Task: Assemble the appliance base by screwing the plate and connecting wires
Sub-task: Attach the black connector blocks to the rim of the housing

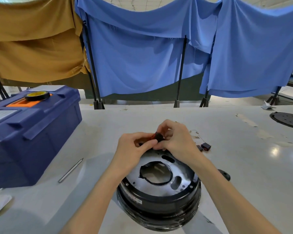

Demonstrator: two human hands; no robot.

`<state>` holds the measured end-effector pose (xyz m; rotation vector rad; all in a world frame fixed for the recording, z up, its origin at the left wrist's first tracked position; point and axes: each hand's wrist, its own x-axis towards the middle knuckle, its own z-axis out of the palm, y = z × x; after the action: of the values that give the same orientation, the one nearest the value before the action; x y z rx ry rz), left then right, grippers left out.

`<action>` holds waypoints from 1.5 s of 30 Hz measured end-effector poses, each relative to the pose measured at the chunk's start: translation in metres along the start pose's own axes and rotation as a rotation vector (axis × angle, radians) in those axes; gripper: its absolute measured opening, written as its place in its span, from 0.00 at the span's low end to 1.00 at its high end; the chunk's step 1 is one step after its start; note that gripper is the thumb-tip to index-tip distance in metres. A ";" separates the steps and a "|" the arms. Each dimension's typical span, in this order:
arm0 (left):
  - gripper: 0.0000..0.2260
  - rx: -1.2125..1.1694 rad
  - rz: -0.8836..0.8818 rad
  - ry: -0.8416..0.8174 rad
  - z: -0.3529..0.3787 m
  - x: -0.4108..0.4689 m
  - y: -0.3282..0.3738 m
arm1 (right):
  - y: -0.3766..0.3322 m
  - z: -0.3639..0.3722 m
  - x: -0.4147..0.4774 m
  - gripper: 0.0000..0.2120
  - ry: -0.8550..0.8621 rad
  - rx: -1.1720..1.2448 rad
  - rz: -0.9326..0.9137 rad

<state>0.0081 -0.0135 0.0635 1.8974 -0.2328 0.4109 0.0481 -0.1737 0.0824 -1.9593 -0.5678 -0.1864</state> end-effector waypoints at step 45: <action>0.10 -0.057 -0.303 0.513 -0.034 -0.030 -0.069 | 0.013 0.067 0.002 0.13 -0.239 -0.492 -0.052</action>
<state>-0.0004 0.0416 0.0024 1.6729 0.3746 0.6556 0.0476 -0.1183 0.0423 -2.4662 -0.7845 -0.1323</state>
